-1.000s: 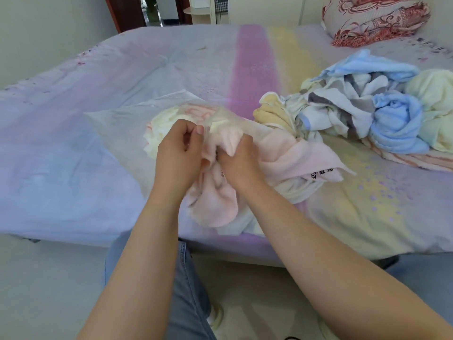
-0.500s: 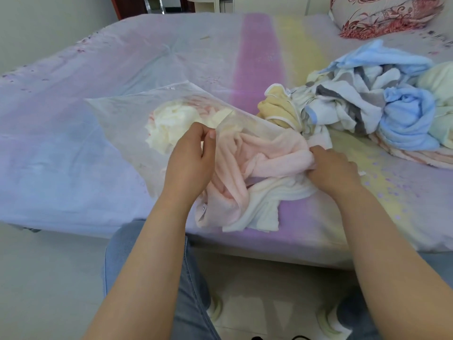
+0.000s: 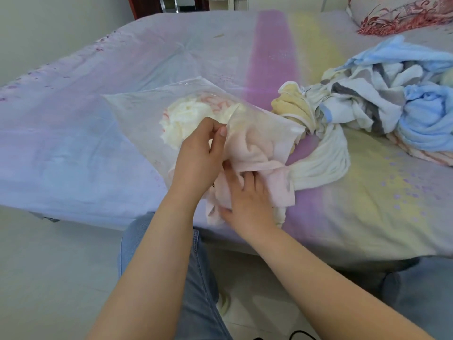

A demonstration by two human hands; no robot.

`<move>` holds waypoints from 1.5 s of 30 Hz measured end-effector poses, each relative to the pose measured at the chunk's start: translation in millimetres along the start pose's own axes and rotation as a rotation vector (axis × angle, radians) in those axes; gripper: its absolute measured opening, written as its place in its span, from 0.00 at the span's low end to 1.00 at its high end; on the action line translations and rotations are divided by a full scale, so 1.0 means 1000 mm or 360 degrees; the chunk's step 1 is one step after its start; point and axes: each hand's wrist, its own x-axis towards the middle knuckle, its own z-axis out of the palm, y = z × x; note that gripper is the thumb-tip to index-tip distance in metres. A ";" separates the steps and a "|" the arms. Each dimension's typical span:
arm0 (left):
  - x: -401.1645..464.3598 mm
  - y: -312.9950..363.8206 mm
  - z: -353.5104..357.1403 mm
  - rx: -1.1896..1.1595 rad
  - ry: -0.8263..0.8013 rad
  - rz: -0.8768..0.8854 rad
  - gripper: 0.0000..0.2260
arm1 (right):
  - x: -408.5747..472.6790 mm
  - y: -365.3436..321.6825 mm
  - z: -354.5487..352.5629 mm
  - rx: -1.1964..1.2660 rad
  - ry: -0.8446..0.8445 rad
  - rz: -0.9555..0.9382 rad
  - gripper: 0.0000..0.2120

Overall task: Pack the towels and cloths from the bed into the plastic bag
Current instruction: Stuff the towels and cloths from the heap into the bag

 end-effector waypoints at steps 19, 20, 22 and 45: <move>0.019 0.011 -0.026 -0.0193 -0.0332 -0.0003 0.11 | 0.067 0.002 -0.030 0.0528 -0.0737 -0.0208 0.40; 0.020 0.010 -0.025 -0.0219 -0.0317 -0.0014 0.11 | 0.061 0.003 -0.025 0.0435 -0.0752 -0.0237 0.44; 0.020 0.009 -0.024 -0.0239 -0.0274 -0.0048 0.11 | 0.045 0.006 -0.017 0.0465 -0.0211 -0.0208 0.39; 0.018 0.004 -0.023 -0.0460 -0.0399 -0.0206 0.16 | 0.039 0.016 -0.017 0.0346 -0.0322 -0.0070 0.30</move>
